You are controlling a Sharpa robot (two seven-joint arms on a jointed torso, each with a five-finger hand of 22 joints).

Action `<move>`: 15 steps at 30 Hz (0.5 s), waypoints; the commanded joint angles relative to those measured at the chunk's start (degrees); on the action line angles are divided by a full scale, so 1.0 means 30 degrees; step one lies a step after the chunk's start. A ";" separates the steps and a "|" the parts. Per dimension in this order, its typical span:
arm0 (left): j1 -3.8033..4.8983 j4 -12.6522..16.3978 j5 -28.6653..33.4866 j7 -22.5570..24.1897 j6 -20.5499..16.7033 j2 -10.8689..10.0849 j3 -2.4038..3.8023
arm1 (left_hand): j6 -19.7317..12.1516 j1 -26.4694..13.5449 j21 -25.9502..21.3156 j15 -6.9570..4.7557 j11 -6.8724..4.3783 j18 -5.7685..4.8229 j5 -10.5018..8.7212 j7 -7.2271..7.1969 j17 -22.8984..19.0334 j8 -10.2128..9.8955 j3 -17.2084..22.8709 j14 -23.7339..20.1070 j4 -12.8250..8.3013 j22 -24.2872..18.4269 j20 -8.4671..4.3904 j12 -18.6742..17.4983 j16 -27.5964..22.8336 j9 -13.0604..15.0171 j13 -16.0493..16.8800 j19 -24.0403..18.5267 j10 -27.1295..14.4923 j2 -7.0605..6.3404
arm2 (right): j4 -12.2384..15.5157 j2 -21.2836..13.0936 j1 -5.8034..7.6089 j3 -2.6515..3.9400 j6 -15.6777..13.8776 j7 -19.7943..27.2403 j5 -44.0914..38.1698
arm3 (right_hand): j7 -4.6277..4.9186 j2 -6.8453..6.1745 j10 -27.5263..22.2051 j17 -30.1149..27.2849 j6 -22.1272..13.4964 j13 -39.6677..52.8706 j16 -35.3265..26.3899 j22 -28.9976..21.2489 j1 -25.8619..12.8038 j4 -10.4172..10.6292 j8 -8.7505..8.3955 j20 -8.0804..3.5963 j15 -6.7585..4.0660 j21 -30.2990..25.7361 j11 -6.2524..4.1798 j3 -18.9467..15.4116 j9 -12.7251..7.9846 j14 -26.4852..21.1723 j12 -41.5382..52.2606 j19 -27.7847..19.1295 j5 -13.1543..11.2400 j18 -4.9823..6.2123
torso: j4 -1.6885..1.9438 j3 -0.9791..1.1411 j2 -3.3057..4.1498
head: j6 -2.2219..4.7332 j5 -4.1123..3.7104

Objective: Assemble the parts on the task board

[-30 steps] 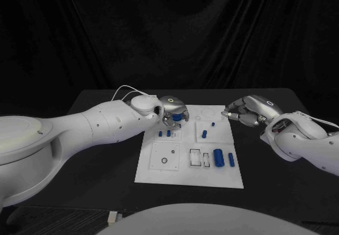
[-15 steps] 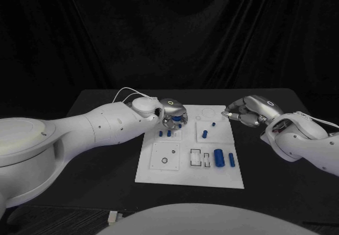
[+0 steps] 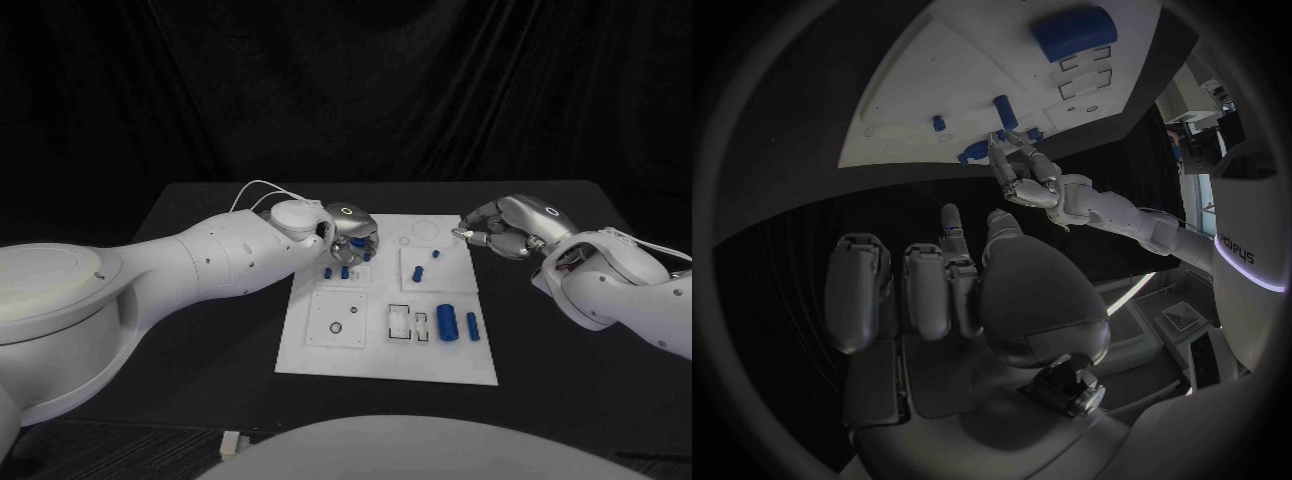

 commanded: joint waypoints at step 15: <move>-0.0129 -0.0121 -0.0039 0.0248 -0.0498 0.0246 0.0022 | 0.1235 -0.0620 -0.0034 0.0000 -0.0174 0.0079 -0.1005 -0.0150 0.0864 0.0220 0.0215 -0.0301 -0.0282 0.3537 0.0004 -0.0706 -0.0131 -0.0118 -0.0764 0.0092 0.2402 0.0158 | 0.0062 -0.0054 -0.0036 0.0013 0.0178 -0.0284 -0.0013 | 0.0006 0.0040 0.2034 -0.0053 0.0136 0.4811 -0.0032 0.3795 -0.0137 -0.0024 -0.0002 0.0067 -0.0014 -0.0075 -0.0036 -0.0143 0.0006 0.1082 -0.0100 0.0780 0.0063 0.0325 | -0.0006 0.0008 -0.0012 | 0.0003 -0.0025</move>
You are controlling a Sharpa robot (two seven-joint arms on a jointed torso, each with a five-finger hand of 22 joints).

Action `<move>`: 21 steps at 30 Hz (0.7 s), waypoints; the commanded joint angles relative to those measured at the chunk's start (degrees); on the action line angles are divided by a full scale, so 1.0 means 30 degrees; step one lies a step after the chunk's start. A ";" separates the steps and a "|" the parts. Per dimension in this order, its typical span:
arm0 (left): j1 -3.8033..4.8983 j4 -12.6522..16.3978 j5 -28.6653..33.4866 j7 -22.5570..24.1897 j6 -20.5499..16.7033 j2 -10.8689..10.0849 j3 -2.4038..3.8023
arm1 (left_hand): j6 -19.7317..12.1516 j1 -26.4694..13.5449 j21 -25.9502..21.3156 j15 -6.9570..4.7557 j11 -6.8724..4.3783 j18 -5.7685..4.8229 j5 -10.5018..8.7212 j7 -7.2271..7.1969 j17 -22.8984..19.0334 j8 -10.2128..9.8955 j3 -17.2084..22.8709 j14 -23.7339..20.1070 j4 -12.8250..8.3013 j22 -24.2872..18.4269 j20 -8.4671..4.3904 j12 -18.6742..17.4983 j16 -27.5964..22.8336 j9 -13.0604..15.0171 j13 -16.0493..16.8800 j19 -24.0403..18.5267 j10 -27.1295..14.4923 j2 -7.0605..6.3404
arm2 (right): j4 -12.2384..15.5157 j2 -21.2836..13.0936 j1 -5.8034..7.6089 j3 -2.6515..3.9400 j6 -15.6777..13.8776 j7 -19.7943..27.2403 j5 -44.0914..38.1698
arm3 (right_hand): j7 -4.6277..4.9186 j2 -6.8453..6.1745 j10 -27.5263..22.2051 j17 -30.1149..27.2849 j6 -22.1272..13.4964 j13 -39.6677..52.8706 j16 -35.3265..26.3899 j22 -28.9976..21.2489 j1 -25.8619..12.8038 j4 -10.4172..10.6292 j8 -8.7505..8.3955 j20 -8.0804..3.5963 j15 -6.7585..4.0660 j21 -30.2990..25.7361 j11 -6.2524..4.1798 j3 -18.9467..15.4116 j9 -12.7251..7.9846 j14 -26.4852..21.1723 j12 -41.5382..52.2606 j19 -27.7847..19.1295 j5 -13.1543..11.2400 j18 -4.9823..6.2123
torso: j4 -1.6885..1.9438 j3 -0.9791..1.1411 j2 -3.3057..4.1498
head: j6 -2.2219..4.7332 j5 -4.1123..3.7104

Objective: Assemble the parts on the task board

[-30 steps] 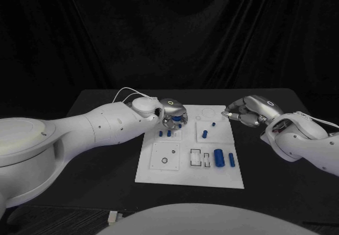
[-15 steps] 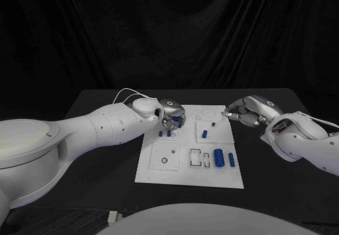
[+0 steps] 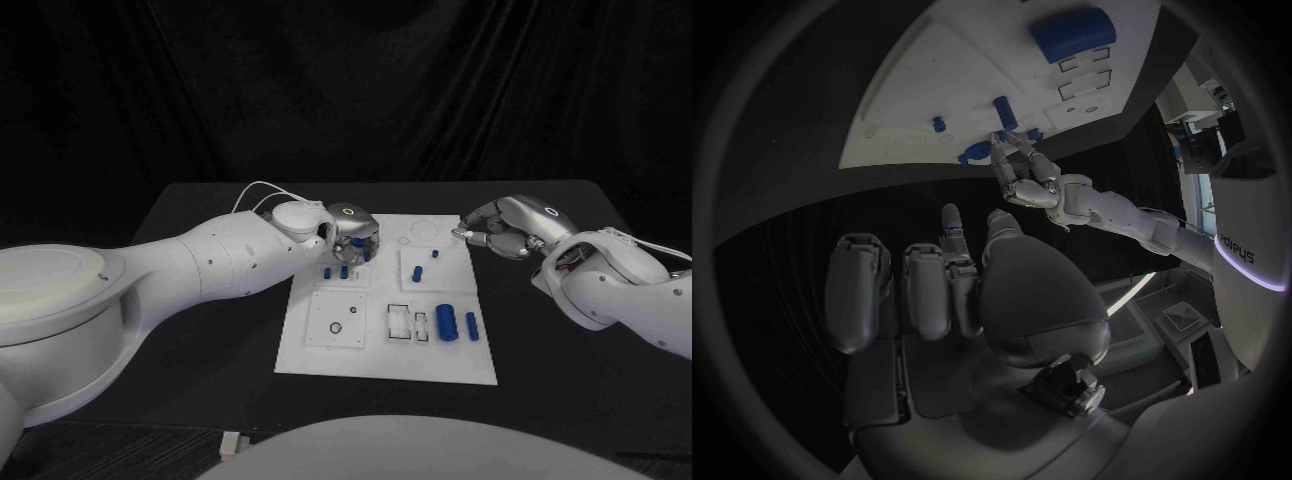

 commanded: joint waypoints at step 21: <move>-0.0172 0.0115 -0.0033 0.0661 -0.1060 -0.0111 0.0019 | 0.1961 0.0097 0.0358 -0.0052 -0.0097 -0.0032 0.0425 0.0103 0.0757 0.1085 -0.0495 -0.0073 -0.0919 0.3680 -0.0037 0.0238 -0.0100 0.0570 0.0188 0.0462 0.2620 0.0513 | 0.0009 -0.0014 -0.0039 0.0013 0.0271 -0.0316 -0.0023 | 0.0018 0.0049 0.2021 -0.0034 0.0145 0.4797 -0.0041 0.3797 -0.0136 0.0026 0.0007 0.0066 -0.0014 -0.0076 -0.0031 -0.0093 0.0009 0.1079 -0.0137 0.0779 0.0066 0.0324 | -0.0003 0.0005 0.0001 | 0.0003 -0.0020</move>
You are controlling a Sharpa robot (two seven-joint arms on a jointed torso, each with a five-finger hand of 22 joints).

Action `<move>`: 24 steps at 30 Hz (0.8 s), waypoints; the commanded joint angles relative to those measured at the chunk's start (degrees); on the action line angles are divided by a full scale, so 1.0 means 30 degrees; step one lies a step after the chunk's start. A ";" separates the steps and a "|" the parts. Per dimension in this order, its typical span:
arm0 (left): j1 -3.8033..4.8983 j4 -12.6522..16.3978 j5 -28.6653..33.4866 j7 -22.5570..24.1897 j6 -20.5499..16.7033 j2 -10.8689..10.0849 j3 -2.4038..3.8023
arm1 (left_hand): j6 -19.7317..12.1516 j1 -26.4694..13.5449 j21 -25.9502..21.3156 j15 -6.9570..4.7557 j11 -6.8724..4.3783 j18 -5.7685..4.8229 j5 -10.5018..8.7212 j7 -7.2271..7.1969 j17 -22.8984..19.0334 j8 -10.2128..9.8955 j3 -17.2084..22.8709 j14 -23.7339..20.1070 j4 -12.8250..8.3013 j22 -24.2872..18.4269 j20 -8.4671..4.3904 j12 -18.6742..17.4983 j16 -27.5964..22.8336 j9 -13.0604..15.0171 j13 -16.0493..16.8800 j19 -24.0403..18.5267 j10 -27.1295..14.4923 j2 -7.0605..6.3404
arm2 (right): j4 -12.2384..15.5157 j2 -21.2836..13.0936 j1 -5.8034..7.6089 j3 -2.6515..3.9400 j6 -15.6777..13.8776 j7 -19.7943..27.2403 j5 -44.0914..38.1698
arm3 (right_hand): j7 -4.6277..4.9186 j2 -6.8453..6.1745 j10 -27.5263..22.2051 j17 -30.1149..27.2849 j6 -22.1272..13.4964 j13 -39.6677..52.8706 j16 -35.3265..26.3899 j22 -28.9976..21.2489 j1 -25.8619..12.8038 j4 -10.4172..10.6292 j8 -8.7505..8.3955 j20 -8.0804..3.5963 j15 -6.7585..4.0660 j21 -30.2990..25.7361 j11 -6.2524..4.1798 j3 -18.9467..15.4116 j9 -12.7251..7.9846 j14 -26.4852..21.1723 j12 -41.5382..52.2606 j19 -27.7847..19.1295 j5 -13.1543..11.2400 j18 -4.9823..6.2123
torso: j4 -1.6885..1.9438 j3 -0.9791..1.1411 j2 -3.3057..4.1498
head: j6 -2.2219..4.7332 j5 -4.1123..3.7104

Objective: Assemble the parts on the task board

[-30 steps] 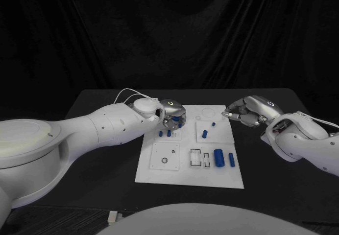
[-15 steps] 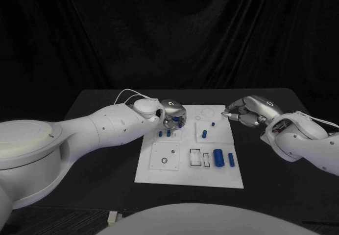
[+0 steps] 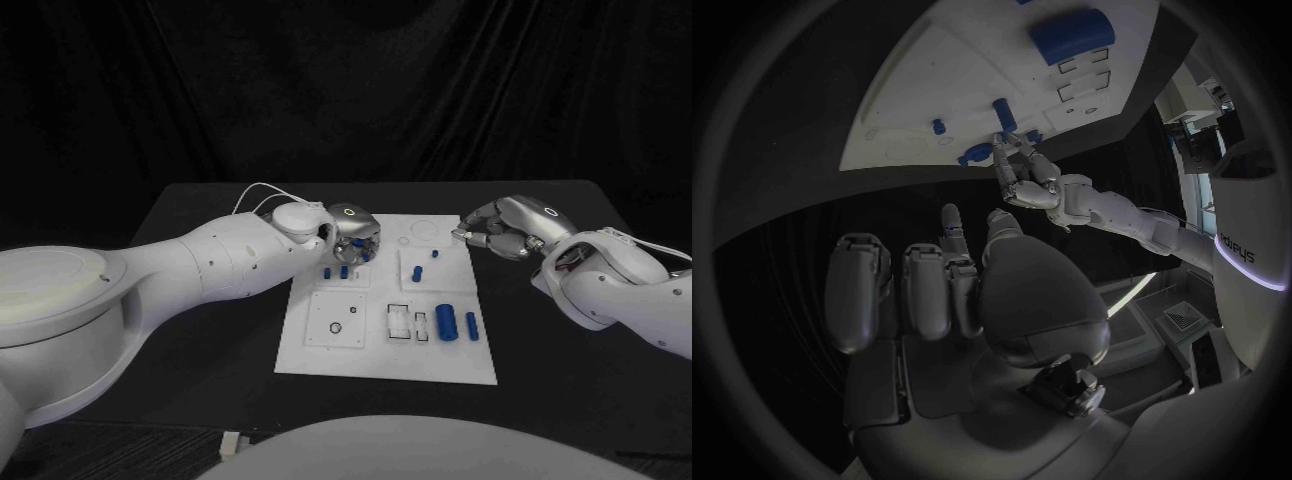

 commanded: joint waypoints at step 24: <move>0.2101 0.4333 -0.0036 0.0232 -0.0906 -0.3981 -0.0013 | -0.0335 -0.0091 0.0490 -0.0012 0.0095 -0.0090 -0.0533 0.0075 -0.0639 -0.0557 -0.0031 -0.0236 -0.0341 0.3768 -0.0052 -0.0780 -0.0597 -0.0034 -0.0201 0.0550 0.0550 0.0383 | -0.0108 0.0037 -0.0056 0.0011 0.0449 -0.0454 -0.0030 | 0.0007 0.0100 0.2012 -0.0070 0.0213 0.4769 -0.0069 0.3786 -0.0108 0.0006 0.0029 0.0069 -0.0020 -0.0121 -0.0012 -0.0085 0.0019 0.1053 -0.0071 0.0765 0.0078 0.0334 | 0.0002 -0.0004 -0.0035 | 0.0003 0.0107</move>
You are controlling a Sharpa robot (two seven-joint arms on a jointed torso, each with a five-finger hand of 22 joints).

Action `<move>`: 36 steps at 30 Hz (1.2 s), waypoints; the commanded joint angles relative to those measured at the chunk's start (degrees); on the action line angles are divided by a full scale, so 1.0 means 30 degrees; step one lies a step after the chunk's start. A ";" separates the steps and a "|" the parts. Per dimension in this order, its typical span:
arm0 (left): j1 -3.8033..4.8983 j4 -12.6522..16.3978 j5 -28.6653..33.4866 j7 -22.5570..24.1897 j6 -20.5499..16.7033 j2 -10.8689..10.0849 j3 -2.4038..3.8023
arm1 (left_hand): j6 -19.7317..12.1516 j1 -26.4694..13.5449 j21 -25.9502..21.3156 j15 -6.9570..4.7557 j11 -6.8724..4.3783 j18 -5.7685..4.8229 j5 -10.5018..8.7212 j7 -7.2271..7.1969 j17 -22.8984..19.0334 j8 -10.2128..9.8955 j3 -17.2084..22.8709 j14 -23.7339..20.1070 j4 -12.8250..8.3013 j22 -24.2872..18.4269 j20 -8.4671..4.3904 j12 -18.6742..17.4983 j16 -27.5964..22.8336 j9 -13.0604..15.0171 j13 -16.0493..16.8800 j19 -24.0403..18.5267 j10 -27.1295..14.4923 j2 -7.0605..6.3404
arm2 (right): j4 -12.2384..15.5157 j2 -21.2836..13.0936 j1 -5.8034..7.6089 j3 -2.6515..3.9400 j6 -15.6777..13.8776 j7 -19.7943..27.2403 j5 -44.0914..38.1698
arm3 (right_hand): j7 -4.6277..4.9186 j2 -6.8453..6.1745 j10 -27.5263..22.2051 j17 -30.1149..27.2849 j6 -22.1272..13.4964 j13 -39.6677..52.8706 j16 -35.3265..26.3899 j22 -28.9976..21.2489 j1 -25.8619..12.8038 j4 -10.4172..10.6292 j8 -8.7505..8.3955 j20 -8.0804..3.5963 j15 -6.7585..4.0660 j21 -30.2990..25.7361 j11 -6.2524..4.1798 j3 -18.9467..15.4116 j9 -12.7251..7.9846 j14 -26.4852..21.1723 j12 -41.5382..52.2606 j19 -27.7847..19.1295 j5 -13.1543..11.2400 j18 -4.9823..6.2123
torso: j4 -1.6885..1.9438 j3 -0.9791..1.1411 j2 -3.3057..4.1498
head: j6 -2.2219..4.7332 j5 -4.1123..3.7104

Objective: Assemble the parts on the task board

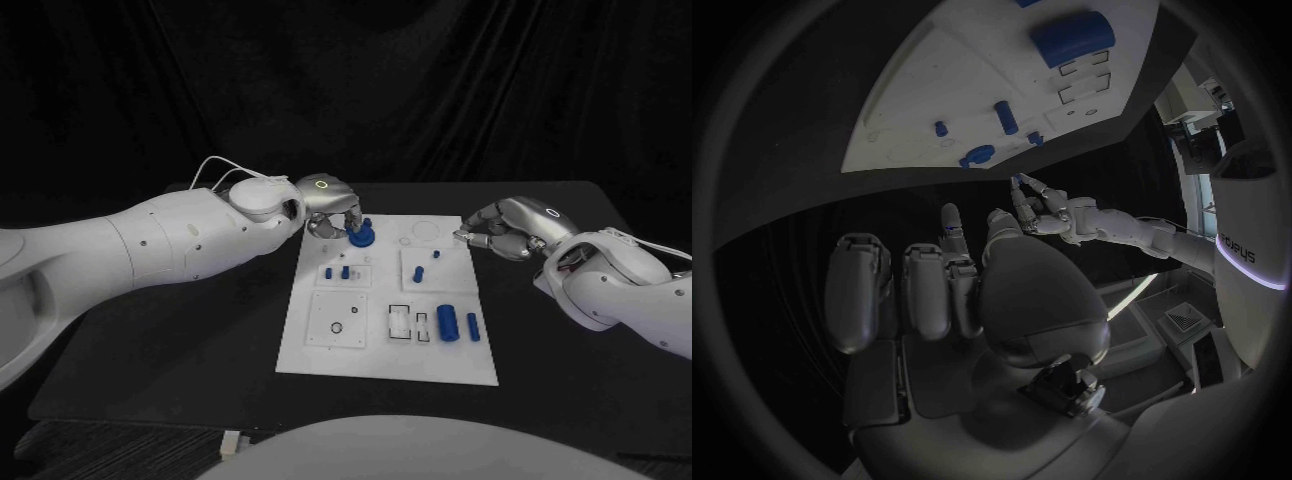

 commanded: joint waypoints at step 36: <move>-0.1290 -0.1251 -0.0015 -0.0333 0.1528 0.0415 -0.0003 | -0.0618 -0.0347 -0.0508 0.0002 0.0066 0.0006 -0.0981 0.0004 -0.0964 -0.0546 0.0053 -0.0368 0.0209 0.3637 -0.0012 -0.0639 -0.0361 -0.0185 -0.0224 -0.0247 -0.0275 0.0061 | -0.0149 0.0230 -0.0117 0.0012 0.0316 -0.0361 -0.0037 | -0.0019 0.0102 0.1999 -0.0052 0.0114 0.4753 -0.0080 0.3777 0.0072 -0.0076 0.0011 0.0075 -0.0041 -0.0159 -0.0011 -0.0046 0.0011 0.1071 -0.0139 0.0752 0.0135 0.0340 | -0.0031 0.0003 0.0034 | 0.0003 0.0022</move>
